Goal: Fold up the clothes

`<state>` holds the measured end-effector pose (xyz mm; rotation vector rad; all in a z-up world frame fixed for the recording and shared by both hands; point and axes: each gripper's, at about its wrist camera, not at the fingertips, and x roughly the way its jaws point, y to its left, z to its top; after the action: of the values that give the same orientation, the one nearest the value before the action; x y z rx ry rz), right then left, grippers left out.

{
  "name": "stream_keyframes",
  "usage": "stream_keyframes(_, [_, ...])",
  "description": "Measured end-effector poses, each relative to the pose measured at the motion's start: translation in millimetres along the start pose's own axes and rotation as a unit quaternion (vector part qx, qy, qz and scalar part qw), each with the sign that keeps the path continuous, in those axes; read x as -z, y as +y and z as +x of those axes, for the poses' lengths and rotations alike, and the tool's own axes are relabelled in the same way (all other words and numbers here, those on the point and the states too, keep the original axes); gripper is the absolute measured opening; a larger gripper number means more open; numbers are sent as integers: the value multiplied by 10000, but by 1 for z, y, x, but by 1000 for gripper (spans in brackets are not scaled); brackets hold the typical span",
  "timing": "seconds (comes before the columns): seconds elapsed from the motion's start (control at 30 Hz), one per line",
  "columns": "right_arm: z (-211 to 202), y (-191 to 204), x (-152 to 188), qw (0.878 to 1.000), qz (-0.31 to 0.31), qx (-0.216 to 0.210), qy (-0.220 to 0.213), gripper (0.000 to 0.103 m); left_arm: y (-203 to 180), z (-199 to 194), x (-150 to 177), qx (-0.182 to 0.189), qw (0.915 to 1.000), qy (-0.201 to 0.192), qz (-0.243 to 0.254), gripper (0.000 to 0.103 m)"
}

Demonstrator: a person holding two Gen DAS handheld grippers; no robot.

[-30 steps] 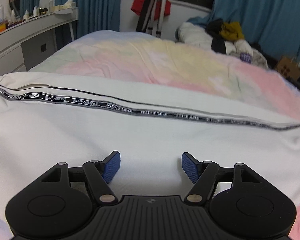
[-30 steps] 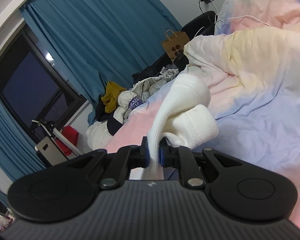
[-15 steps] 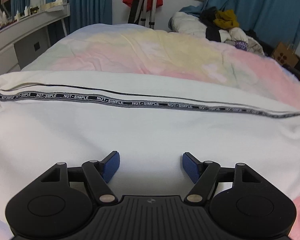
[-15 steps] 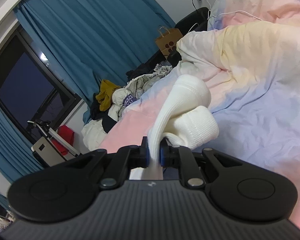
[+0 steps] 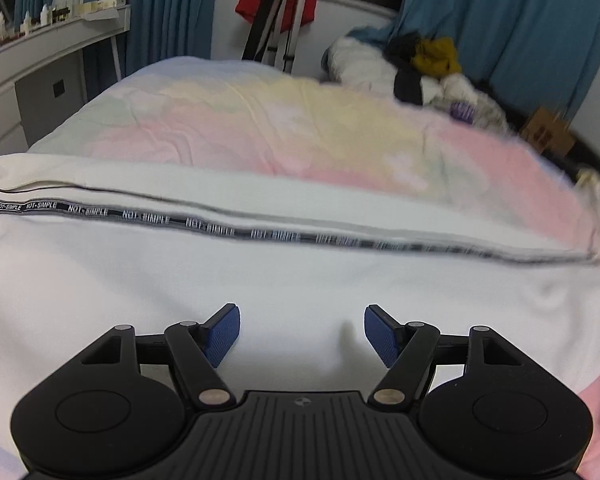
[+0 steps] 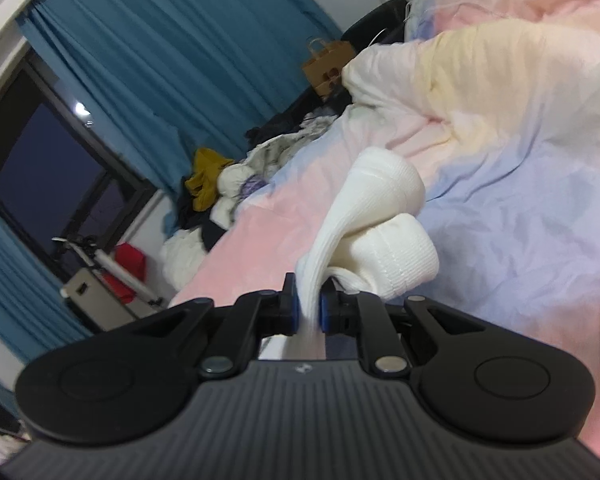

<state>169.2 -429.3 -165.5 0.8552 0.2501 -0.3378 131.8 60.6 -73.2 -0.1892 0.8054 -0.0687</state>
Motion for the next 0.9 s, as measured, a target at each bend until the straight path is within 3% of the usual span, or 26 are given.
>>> stream_keyframes(0.1, [3, 12, -1, 9992, -398, -28, 60, 14, 15, -16, -12, 189, 9989, -380, -181, 71])
stream_keyframes(0.2, [-8, 59, 5, 9929, -1168, -198, -75, 14, 36, -26, -21, 400, 9956, -576, -615, 71])
stream_keyframes(0.37, [-29, 140, 17, 9671, -2474, -510, -305, 14, 67, -37, -28, 761, 9855, -835, -1264, 71])
stream_keyframes(0.43, [-46, 188, 41, 9444, -3150, -841, -423, 14, 79, -44, -30, 878, 9809, -974, -1440, 71])
stream_keyframes(0.5, [-62, 232, 80, 9129, -3856, -1224, -535, 14, 92, -51, -29, 969, 9759, -1055, -1646, 71])
stream_keyframes(0.63, [-84, 280, 190, 8328, -5199, -1865, -377, 14, 119, -59, -21, 1321, 9632, -1050, -2091, 71])
stream_keyframes(0.73, [-87, 274, 277, 7808, -5863, -2142, 260, 14, 131, -58, -21, 1500, 9571, -1001, -2267, 71])
stream_keyframes(0.83, [-82, 248, 338, 7346, -6371, -2132, 954, 14, 129, -49, -23, 1518, 9596, -833, -2220, 72])
stream_keyframes(0.87, [-81, 240, 353, 7225, -6484, -2124, 1115, 14, 128, -45, -24, 1507, 9610, -765, -2190, 72])
stream_keyframes(0.9, [-81, 235, 355, 7227, -6468, -2146, 1153, 14, 127, -41, -24, 1496, 9623, -696, -2161, 72])
